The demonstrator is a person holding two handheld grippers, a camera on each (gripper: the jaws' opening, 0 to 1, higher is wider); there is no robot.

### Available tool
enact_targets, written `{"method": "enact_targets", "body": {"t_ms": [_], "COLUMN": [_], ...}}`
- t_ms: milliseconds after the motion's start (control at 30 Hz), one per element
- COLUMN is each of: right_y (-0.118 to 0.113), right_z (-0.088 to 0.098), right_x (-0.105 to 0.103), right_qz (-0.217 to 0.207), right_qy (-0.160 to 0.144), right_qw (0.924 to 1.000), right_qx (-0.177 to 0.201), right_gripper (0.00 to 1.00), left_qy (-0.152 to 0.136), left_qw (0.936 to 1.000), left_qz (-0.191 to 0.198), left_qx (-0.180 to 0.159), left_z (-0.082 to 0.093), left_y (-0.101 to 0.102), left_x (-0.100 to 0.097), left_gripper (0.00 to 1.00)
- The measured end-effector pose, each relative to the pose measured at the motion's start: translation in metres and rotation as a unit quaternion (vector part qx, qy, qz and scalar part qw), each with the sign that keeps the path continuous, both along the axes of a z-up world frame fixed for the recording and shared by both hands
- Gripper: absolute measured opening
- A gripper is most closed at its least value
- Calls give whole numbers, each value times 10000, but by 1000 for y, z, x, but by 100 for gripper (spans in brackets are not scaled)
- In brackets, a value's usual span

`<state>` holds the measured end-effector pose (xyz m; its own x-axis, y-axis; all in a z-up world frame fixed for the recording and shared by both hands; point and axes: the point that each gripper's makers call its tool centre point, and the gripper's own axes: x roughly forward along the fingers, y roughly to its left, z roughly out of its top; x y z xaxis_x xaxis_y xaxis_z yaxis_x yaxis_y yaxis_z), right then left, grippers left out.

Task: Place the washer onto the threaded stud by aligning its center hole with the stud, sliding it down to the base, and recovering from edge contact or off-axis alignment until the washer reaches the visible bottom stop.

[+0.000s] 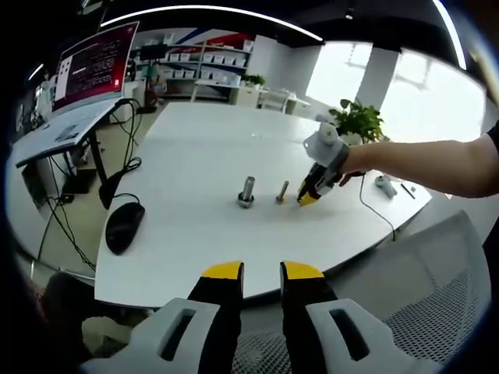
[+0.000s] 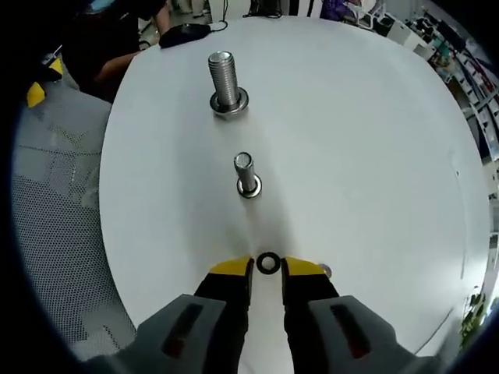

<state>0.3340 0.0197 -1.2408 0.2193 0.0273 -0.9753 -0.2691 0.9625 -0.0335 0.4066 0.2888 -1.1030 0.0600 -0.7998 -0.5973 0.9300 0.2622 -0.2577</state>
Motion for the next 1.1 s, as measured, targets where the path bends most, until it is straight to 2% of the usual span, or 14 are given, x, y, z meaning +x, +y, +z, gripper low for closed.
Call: {"method": "enact_targets", "body": {"t_ms": [100,233,300,500,633,800,1100], "right_y": [2,0,0,1,5,-2,0], "right_z": [1,2,1,1,0,0,0], "right_x": [0,-2,-2,-3,-6,-2,-2], "right_qz": [33,-91,-321,-158,138,80,174], "right_qy": [74,-36,-169,-416,-357,-349,-186], "right_qw": [9999,9999,9993,9986,9990,9992,9997], "right_qx": [-77,-74,66,270,251,198,51], "right_gripper": [16,16,17,18,20,16,15], "left_qy": [-4,0,0,-2,2,1,3], "left_qw": [10000,10000,10000,10000,10000,10000,10000], "left_qz": [0,6,8,-4,15,2,1], "left_qx": [-1,-1,-2,4,-5,3,12], "left_z": [0,-1,-1,0,-1,-1,-1], "left_y": [0,0,0,0,1,0,0], "left_x": [0,1,1,0,1,0,1], "left_gripper": [16,16,16,16,17,17,17]}}
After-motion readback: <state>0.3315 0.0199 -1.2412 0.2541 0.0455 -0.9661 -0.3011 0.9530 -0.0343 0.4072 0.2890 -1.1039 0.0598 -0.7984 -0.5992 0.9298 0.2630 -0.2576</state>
